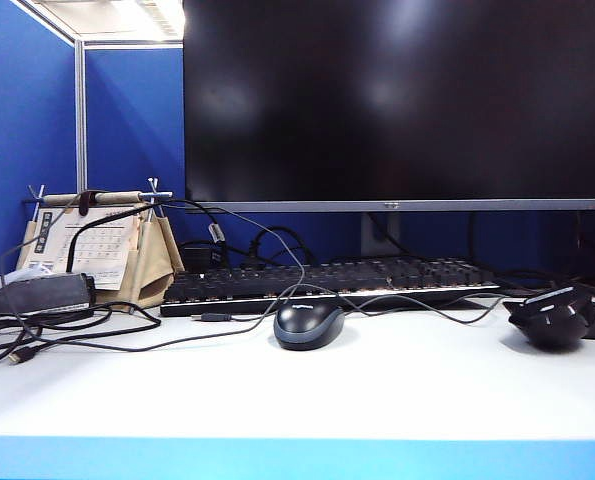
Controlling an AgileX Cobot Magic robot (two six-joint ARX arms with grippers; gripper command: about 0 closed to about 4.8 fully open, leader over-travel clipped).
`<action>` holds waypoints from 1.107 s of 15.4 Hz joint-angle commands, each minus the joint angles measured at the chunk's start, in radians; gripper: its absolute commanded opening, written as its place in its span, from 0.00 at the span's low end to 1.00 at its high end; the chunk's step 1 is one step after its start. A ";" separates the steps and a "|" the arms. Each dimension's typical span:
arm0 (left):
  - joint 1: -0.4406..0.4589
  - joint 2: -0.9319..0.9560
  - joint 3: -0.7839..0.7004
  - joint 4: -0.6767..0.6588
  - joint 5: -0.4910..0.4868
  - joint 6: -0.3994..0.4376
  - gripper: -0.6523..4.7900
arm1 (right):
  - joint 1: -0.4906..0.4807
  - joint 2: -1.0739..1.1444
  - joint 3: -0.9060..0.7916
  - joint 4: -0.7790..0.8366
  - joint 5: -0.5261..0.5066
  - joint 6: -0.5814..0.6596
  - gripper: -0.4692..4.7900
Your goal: Pick up the kiwi and place it near the upside-down mouse.
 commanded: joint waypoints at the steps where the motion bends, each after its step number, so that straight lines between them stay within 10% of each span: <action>1: -0.042 -0.002 0.005 -0.021 0.010 0.001 0.22 | -0.042 0.225 -0.005 0.250 0.010 0.015 0.95; 10: -0.126 -0.003 0.005 -0.123 0.003 -0.015 0.22 | -0.272 1.370 0.184 1.095 -0.089 -0.204 1.00; 17: -0.126 -0.002 0.005 -0.167 -0.016 -0.010 0.22 | -0.373 1.543 0.271 1.190 -0.074 -0.190 1.00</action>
